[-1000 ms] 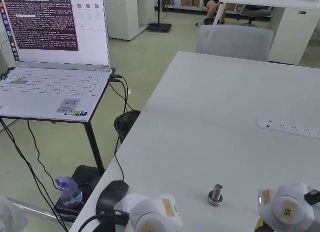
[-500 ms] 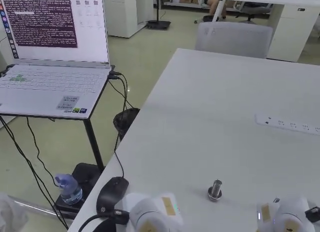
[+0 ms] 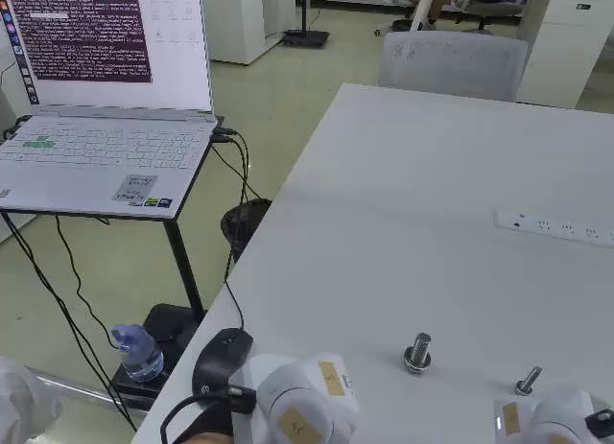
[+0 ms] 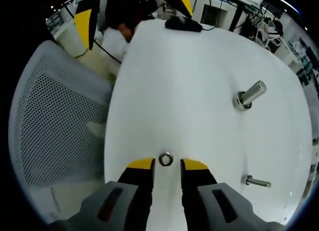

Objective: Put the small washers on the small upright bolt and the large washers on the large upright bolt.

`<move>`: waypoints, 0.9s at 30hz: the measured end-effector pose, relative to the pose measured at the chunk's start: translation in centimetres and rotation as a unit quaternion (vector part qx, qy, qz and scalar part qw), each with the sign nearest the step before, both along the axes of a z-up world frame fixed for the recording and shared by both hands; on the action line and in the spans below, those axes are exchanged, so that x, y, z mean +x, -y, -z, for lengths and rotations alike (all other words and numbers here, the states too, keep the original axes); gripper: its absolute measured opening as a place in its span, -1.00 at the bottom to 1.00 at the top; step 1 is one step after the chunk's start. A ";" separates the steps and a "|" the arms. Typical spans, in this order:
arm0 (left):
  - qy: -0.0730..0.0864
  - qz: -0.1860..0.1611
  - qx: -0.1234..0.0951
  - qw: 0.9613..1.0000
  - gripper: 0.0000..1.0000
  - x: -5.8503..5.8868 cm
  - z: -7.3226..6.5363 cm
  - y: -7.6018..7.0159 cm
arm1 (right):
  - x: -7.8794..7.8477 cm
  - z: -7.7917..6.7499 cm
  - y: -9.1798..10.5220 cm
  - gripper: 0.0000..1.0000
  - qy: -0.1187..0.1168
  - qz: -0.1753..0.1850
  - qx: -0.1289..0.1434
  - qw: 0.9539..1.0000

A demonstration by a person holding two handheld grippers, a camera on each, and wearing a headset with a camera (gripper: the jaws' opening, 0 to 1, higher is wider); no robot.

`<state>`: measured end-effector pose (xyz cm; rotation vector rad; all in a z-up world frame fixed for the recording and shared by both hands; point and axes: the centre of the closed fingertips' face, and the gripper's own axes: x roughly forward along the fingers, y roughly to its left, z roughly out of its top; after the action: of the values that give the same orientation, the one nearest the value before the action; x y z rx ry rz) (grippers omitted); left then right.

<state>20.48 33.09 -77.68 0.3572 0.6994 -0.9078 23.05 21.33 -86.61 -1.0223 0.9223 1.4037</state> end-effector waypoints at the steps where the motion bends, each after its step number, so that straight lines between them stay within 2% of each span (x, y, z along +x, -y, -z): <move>1: -0.001 0.001 0.000 1.000 0.51 0.0 0.0 0.1 | -0.1 0.1 0.0 -0.56 0.000 -0.001 0.000 1.000; 9: -0.001 -0.001 0.002 1.000 0.47 0.0 0.0 -0.2 | -0.4 1.1 0.4 -0.58 0.003 -0.008 -0.014 1.000; 27: -0.003 -0.004 0.000 1.000 0.43 -0.1 0.3 -0.3 | 0.0 1.1 0.5 -0.67 0.010 -0.001 -0.020 1.000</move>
<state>20.34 33.42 -77.95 0.3522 0.7072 -0.9023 23.01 20.80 -87.70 -1.0659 0.9387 1.3782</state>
